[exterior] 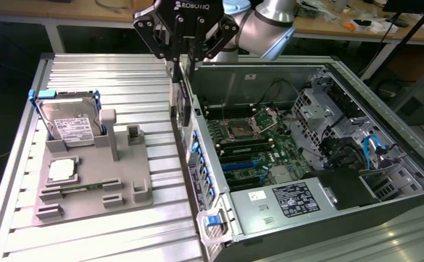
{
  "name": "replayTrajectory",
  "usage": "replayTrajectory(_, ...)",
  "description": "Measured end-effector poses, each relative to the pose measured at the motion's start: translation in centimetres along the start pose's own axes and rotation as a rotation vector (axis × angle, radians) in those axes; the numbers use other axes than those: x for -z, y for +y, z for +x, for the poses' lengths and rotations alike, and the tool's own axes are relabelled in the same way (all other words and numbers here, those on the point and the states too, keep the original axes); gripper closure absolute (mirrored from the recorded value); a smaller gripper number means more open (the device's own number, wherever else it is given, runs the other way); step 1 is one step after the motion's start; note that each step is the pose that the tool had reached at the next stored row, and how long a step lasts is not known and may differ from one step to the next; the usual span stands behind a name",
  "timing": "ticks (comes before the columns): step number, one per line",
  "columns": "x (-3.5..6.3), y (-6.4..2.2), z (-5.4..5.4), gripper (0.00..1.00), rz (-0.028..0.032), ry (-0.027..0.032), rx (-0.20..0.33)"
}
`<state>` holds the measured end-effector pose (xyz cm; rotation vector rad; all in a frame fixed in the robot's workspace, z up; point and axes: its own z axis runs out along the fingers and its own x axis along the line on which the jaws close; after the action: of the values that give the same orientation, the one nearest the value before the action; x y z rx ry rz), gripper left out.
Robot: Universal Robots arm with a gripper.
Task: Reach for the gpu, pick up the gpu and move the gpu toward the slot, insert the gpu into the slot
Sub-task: 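Pick up the gpu and move the gpu toward the slot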
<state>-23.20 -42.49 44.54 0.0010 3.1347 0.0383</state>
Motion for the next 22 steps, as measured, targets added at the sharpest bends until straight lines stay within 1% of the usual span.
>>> replayTrajectory(1, 0.02, 0.00, -0.2, 0.73, 0.0002, 0.0002, 0.000)
replayTrajectory(8, 0.00, 0.00, -2.2, 0.73, 0.0002, 0.0001, 0.000)
replayTrajectory(9, 0.00, 0.00, -2.7, 0.73, 0.0002, 0.0002, 0.000)
replayTrajectory(10, 0.00, 0.00, -3.0, 0.73, 0.0003, 0.0002, 0.000)
replayTrajectory(16, -0.05, 0.00, -4.5, 0.73, 0.0002, 0.0002, 0.000)
replayTrajectory(22, -0.20, 0.00, -7.2, 0.73, 0.0001, 0.0001, 0.000)
